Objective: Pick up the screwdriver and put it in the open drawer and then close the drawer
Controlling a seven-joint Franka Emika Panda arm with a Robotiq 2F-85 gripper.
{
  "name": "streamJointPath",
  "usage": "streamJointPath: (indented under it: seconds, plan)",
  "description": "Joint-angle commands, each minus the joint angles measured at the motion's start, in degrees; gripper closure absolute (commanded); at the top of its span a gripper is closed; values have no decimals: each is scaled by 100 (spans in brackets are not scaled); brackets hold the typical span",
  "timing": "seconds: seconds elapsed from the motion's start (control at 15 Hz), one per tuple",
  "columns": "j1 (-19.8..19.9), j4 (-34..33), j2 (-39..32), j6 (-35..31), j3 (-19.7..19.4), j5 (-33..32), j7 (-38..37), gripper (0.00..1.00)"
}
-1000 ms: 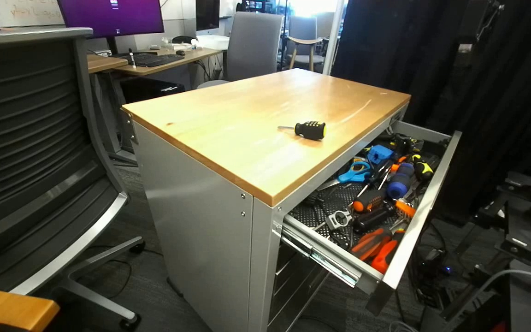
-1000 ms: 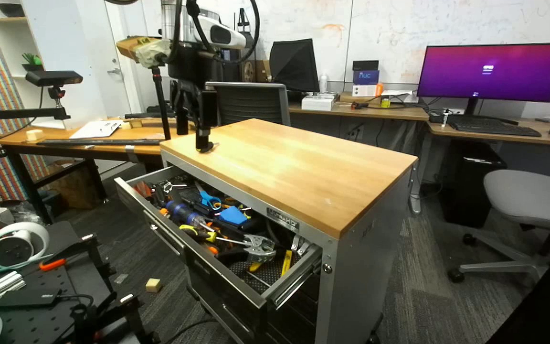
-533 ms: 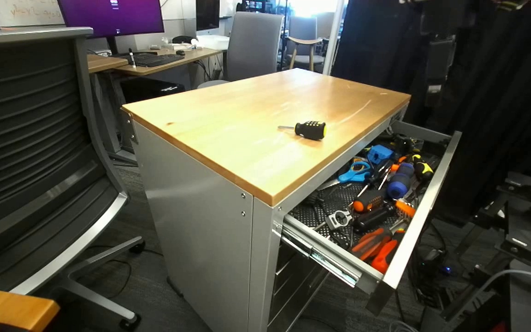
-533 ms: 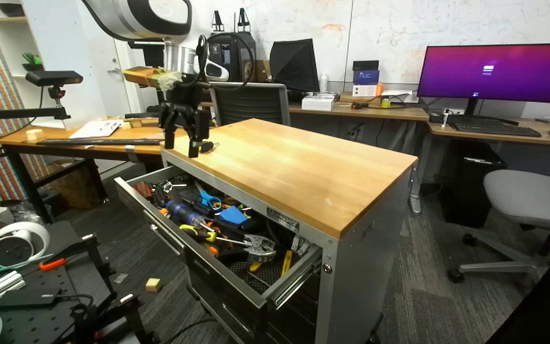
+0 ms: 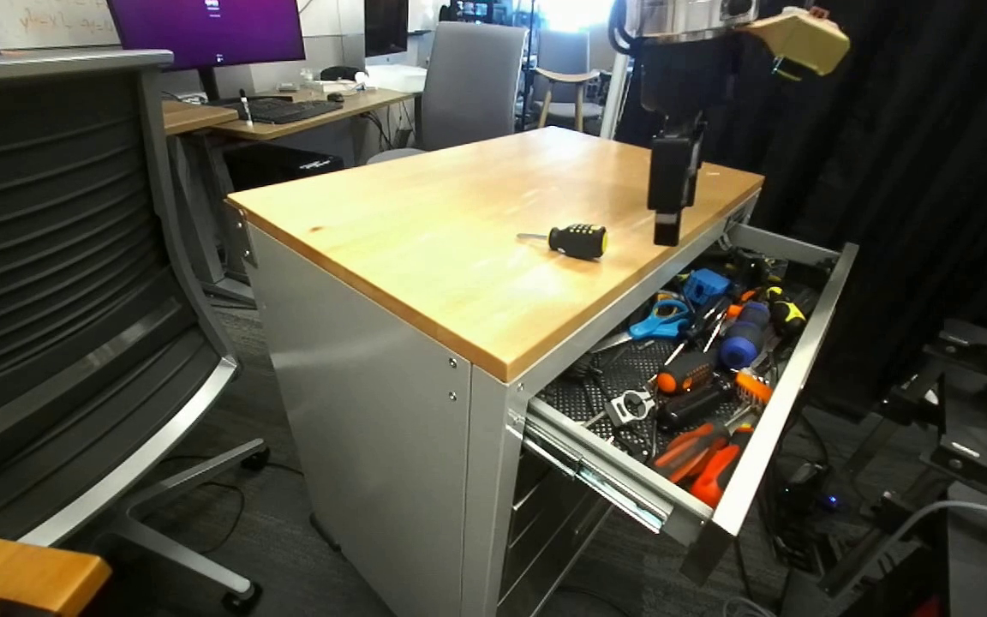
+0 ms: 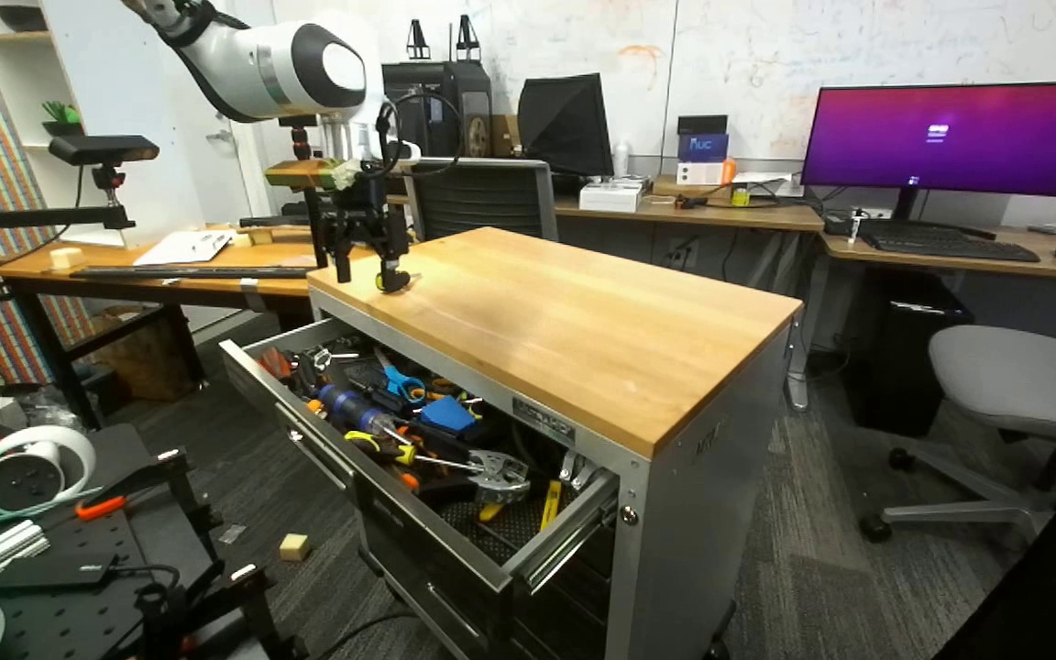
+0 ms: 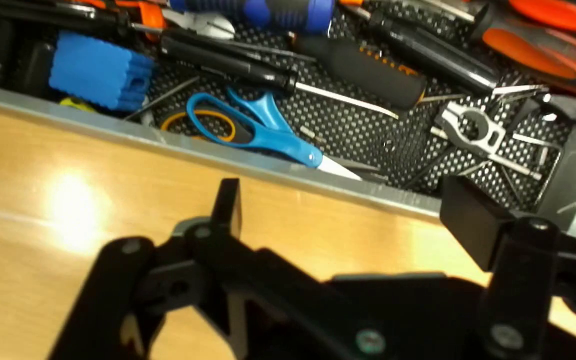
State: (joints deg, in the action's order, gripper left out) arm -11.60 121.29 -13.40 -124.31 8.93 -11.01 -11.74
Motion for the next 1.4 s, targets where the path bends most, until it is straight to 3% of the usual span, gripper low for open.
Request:
streamJointPath:
  seconds: [0.0,0.4,0.47,0.53,0.73,1.07,1.33]
  plan:
    - [-250,-558,-414,-288,-129,-485,-743,0]
    - [-351,-1193,-1145,-605,-149,-327,-730,0]
    - [-404,-1259,-1221,-686,-196,-423,-783,25]
    - [-450,-1311,-1280,-747,-232,-456,-834,25]
    - [-574,-1325,-1267,-828,-345,-493,-929,51]
    - [-369,-1007,-1000,-560,-87,-36,-2,88]
    - [-163,-449,-546,65,117,341,1119,87]
